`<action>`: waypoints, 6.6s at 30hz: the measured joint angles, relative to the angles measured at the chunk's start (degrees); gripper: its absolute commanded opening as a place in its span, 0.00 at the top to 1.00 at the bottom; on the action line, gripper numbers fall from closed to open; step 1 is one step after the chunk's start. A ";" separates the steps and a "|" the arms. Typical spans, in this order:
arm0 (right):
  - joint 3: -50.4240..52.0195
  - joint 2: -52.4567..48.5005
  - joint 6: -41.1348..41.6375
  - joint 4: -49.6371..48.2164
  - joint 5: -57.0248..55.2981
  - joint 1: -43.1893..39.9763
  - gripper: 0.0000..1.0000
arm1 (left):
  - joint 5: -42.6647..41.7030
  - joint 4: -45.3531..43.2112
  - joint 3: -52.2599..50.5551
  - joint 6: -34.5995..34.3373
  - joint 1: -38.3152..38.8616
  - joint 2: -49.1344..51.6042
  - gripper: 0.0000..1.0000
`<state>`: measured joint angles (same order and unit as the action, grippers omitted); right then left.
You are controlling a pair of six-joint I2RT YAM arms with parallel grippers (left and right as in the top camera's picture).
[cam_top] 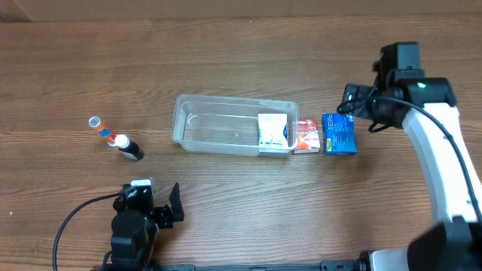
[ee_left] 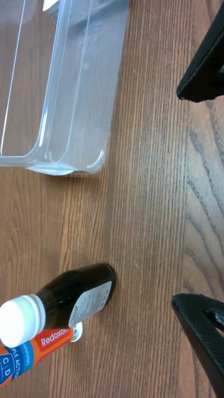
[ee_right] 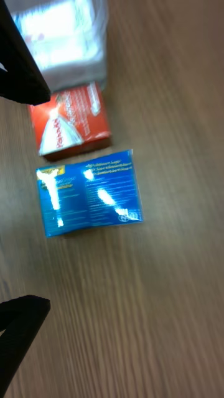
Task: Pack container
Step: 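Grasp the blue VapoDrops box with the right gripper, then place the blue box into the container beside the white box, then grasp the red Panadol box with the right gripper, then lower the red box into the container left of the blue box, then release and lift the right gripper away to the right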
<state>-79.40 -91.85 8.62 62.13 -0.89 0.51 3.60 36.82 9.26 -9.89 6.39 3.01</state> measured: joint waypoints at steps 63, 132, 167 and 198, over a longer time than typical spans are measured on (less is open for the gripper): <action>-8.57 -4.22 24.33 -5.79 -9.14 36.96 0.05 | 0.00 0.00 -0.02 0.00 0.00 0.00 0.00; -7.52 -5.73 22.67 -17.88 -0.57 43.25 0.47 | -0.17 0.00 -0.02 0.00 0.07 0.00 0.00; -6.86 -26.75 20.22 -19.82 4.13 37.05 0.15 | -0.17 0.00 -0.02 0.00 0.07 0.00 0.00; -8.24 -28.94 20.83 -24.83 8.33 40.00 0.96 | -0.17 0.00 -0.02 0.00 0.07 0.00 0.00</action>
<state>-87.64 -120.79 29.45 37.30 7.44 40.51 3.42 36.82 9.23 -9.89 6.46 3.01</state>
